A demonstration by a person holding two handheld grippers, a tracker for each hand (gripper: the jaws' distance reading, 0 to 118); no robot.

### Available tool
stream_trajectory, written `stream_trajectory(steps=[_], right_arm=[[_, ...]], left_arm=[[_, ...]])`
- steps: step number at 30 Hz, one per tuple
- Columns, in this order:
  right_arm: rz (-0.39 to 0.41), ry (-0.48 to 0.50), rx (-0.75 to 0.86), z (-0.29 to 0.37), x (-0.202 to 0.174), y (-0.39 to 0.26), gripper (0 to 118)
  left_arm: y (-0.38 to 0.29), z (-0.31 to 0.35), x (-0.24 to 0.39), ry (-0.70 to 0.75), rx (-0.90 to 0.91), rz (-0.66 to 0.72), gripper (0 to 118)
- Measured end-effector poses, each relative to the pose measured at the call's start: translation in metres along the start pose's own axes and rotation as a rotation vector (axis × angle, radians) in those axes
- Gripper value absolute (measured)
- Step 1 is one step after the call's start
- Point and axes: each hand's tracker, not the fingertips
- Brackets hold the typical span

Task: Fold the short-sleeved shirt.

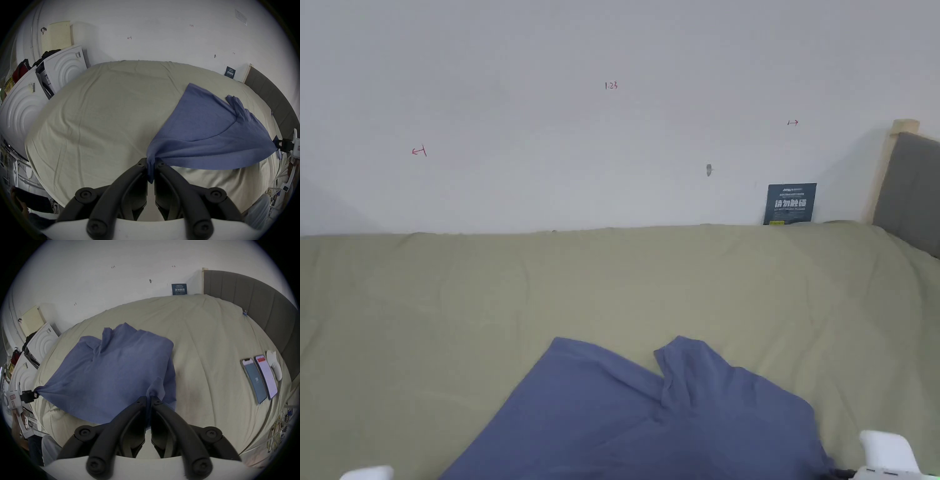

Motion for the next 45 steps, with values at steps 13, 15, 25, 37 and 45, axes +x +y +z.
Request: stream_trajectory(steps=[13,15,25,37,45], right_arm=[[-0.103,-0.086,0.001,-0.005,0.013,-0.020,118],[-0.077,-0.122,0.028,0.012,0.008,-0.018,118],[0.028,-0.035,0.188,0.114,-0.045,-0.049,1],[0.092,0.029,0.181,0.127,-0.077,-0.063,1],[0.055,0.088,0.123,0.110,-0.086,-0.062,1]], left_arm=[[-0.028,-0.019,-0.001,-0.010,-0.059,0.026,113],[-0.036,-0.008,-0.003,-0.034,-0.031,0.020,113],[-0.043,0.099,-0.002,-0.171,0.088,-0.028,0],[-0.064,0.077,-0.026,-0.075,0.068,0.045,0],[-0.032,0.027,-0.022,-0.083,-0.003,0.029,113]])
